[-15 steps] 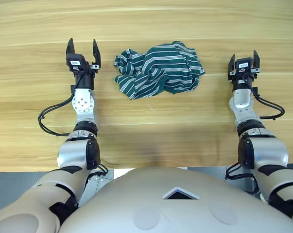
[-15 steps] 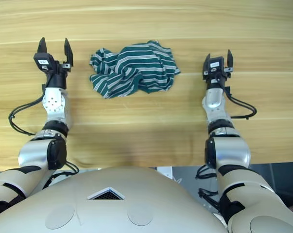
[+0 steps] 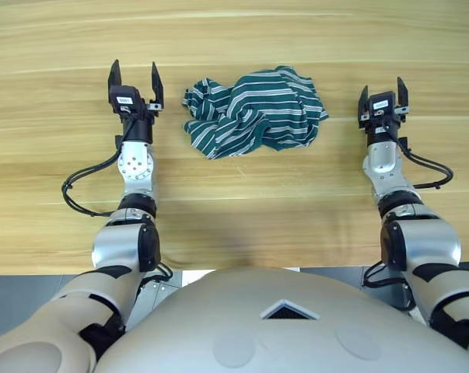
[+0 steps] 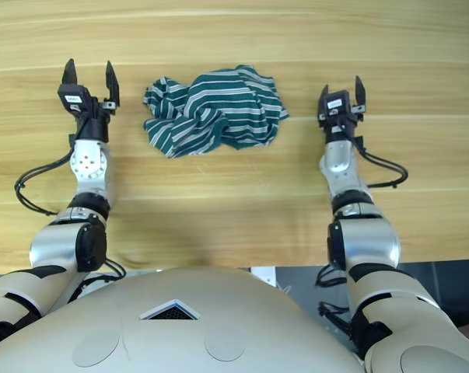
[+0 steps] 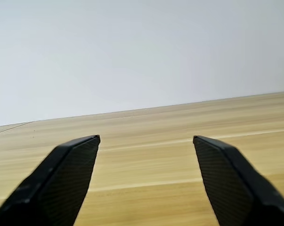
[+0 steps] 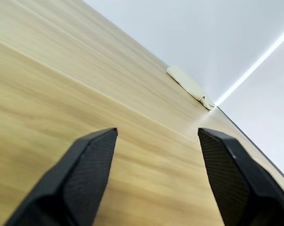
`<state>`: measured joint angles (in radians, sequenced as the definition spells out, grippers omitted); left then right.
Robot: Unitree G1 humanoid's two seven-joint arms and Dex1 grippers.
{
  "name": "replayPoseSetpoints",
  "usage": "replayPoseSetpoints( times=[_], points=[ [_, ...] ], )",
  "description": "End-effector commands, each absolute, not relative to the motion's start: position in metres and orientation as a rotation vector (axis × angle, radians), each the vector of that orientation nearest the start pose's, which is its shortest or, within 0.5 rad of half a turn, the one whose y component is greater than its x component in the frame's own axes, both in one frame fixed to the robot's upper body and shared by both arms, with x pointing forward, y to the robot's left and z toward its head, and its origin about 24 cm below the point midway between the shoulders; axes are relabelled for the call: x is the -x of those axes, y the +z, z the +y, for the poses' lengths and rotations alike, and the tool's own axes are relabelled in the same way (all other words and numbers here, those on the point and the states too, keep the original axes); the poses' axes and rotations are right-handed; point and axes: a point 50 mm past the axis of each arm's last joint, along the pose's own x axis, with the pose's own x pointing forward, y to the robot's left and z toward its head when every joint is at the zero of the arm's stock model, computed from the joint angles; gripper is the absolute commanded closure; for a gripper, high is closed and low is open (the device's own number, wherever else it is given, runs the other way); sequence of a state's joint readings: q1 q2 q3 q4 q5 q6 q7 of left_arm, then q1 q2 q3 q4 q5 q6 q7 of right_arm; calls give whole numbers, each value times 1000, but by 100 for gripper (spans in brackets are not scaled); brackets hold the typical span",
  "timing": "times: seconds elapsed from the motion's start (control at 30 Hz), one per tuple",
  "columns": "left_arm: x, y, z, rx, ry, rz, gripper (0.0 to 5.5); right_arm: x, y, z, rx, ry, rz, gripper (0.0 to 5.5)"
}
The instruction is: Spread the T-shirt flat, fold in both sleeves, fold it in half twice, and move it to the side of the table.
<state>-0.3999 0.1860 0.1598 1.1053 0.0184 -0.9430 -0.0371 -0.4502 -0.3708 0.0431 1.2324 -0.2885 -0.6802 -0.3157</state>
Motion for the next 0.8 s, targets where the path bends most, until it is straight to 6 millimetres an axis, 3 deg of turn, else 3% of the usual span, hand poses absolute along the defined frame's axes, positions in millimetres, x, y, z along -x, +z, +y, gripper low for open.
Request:
replayPoseSetpoints(
  times=[0.03, 0.37, 0.57, 0.8],
  points=[
    [-288, 10, 209, -193, 57, -258, 180, -294, -8, -244, 617, -136, 14, 229],
    [-285, 6, 213, -236, 105, -240, 180, -291, -9, -244, 595, -140, 2, 229],
    [-285, 5, 214, -219, 108, -227, 180, -291, 4, -245, 304, -142, -101, 229],
    [-284, 4, 215, -217, 114, -227, 180, -291, 4, -245, 326, -117, -99, 229]
  ],
)
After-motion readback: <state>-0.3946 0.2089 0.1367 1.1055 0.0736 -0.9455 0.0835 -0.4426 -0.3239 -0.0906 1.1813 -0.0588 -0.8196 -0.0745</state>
